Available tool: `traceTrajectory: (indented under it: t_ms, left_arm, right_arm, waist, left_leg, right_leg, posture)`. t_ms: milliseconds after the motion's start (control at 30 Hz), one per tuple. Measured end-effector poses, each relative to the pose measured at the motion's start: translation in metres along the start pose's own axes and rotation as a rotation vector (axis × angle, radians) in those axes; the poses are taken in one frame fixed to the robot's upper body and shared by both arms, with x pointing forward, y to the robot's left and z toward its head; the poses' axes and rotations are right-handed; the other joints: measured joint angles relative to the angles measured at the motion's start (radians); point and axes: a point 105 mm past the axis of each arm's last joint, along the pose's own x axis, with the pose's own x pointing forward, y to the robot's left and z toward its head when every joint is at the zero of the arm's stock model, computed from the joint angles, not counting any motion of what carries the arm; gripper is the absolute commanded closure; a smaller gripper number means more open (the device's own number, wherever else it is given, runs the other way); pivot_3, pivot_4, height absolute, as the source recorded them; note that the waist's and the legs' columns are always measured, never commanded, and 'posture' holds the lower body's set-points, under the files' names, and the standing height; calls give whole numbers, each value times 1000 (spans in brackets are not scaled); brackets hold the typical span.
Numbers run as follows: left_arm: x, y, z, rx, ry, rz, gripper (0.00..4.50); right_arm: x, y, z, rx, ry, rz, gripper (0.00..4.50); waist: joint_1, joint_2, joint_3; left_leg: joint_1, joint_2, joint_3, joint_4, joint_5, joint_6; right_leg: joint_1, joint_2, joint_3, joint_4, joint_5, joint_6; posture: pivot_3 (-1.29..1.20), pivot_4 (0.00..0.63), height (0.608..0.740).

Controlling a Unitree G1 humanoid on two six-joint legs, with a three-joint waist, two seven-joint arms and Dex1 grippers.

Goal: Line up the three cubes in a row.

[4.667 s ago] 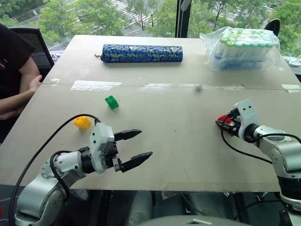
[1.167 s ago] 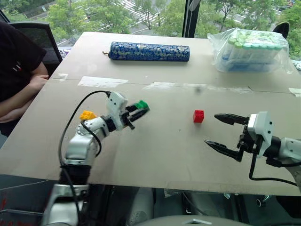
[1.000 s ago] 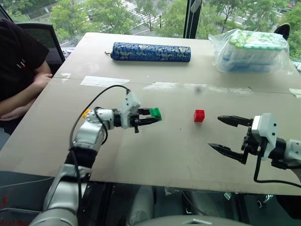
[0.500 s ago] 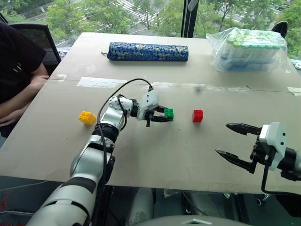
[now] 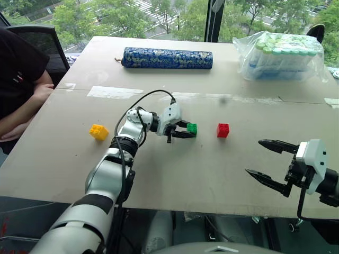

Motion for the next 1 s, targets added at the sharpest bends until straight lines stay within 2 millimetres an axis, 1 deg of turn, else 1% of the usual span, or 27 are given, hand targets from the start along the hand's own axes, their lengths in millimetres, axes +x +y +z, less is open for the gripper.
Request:
traceTrajectory:
  t_ms: [167,233,267,300,333,400,433,533,567,633,667,733,800,833,867,900,933,1000]
  left_arm:
    - [2,2,0,7,5,13,3206]
    - [2,2,0,4,5,11,2198]
    - [3,2,0,1,6,12,2031]
    - [3,3,-2,-4,14,16,1555]
    - [3,4,-3,-12,17,23,1177]
    - [2,4,-4,-22,19,27,168]
    - [1,4,-3,-30,13,28,28]
    - [-5,7,2,-17,-1,35,28]
    - [-10,8,4,-7,-8,42,28]
    - [-27,7,9,7,-39,72,28]
    - [-41,2,8,-8,-59,100,28]
    - [-49,-3,7,-29,-69,121,28]
    - [-67,-14,9,-107,-116,222,28]
    - [-79,-21,11,-187,-159,304,28]
    - [-83,-22,13,-226,-178,339,28]
    - [-98,-25,19,-300,-218,458,28]
    - [-104,-26,20,-327,-231,509,28]
    - [-128,-29,26,-384,-255,715,28]
  right_arm:
    - [0,-1,1,-4,-2,-2,0]
    - [0,-2,1,-5,-2,-3,0]
    - [0,-2,1,-6,-2,-3,0]
    - [0,-1,1,-6,-2,-2,0]
    - [0,-1,1,-6,-2,-1,0]
    - [0,-1,1,-6,-2,-1,0]
    - [0,-1,1,-6,-2,0,0]
    - [-1,-2,1,-8,-1,-2,0]
    - [-1,-2,1,-9,-2,0,0]
    - [0,-2,3,-13,-8,8,0]
    - [2,-3,5,-20,-18,16,0]
    - [3,-3,6,-21,-25,23,0]
    - [7,-5,10,-27,-50,39,0]
    - [9,-7,12,-30,-63,49,0]
    - [10,-7,13,-28,-68,53,0]
    - [16,-7,16,-25,-95,80,0]
    - [18,-7,18,-25,-107,89,0]
    - [25,-8,23,-18,-147,113,0]
  waist:
    - [0,0,0]
    - [0,0,0]
    - [0,0,0]
    - [0,0,0]
    - [0,0,0]
    - [0,0,0]
    - [0,0,0]
    - [0,0,0]
    - [-2,0,0]
    - [-10,0,0]
    - [-19,1,0]
    - [-22,1,0]
    - [-28,1,0]
    - [-28,1,0]
    - [-25,1,0]
    - [-22,1,0]
    - [-19,1,0]
    - [-10,1,0]
  left_leg:
    - [0,0,0,0,0,0]
    - [0,0,0,0,0,0]
    - [0,0,0,0,0,0]
    - [0,0,0,0,0,0]
    - [0,0,0,0,0,0]
    - [0,0,0,0,0,0]
    - [0,0,0,0,0,0]
    - [0,0,0,0,0,0]
    - [0,0,0,0,0,0]
    - [1,0,0,0,0,0]
    - [1,1,0,0,0,0]
    - [1,1,0,0,0,0]
    - [1,2,0,0,0,0]
    - [1,3,-2,0,0,0]
    - [1,3,-3,0,0,0]
    - [1,3,-4,1,0,0]
    - [1,3,-4,1,0,0]
    - [1,2,-5,2,0,0]
  right_leg:
    - [0,0,0,0,0,0]
    - [0,0,0,1,0,0]
    - [0,0,0,1,0,0]
    - [0,0,0,1,0,0]
    - [0,0,0,1,0,0]
    - [0,0,0,1,0,0]
    - [0,0,0,1,0,0]
    - [0,0,0,1,0,0]
    - [0,0,0,1,0,0]
    - [0,0,1,1,0,0]
    - [0,0,1,1,0,0]
    - [0,0,1,2,0,0]
    - [0,-1,1,2,0,0]
    - [0,-1,1,2,0,0]
    - [0,-2,0,3,0,0]
    - [0,-2,-2,3,0,0]
    - [1,-2,-2,4,0,0]
    - [1,-3,-3,5,0,0]
  posture:
    - [0,150,740]
    - [0,150,740]
    - [0,150,740]
    - [0,150,740]
    - [0,150,740]
    - [0,150,740]
    - [0,150,740]
    - [0,150,740]
    - [0,150,740]
    - [0,150,740]
    - [0,150,740]
    - [0,150,740]
    - [0,150,740]
    - [0,150,740]
    - [0,150,740]
    - [0,150,740]
    - [0,150,740]
    - [0,150,740]
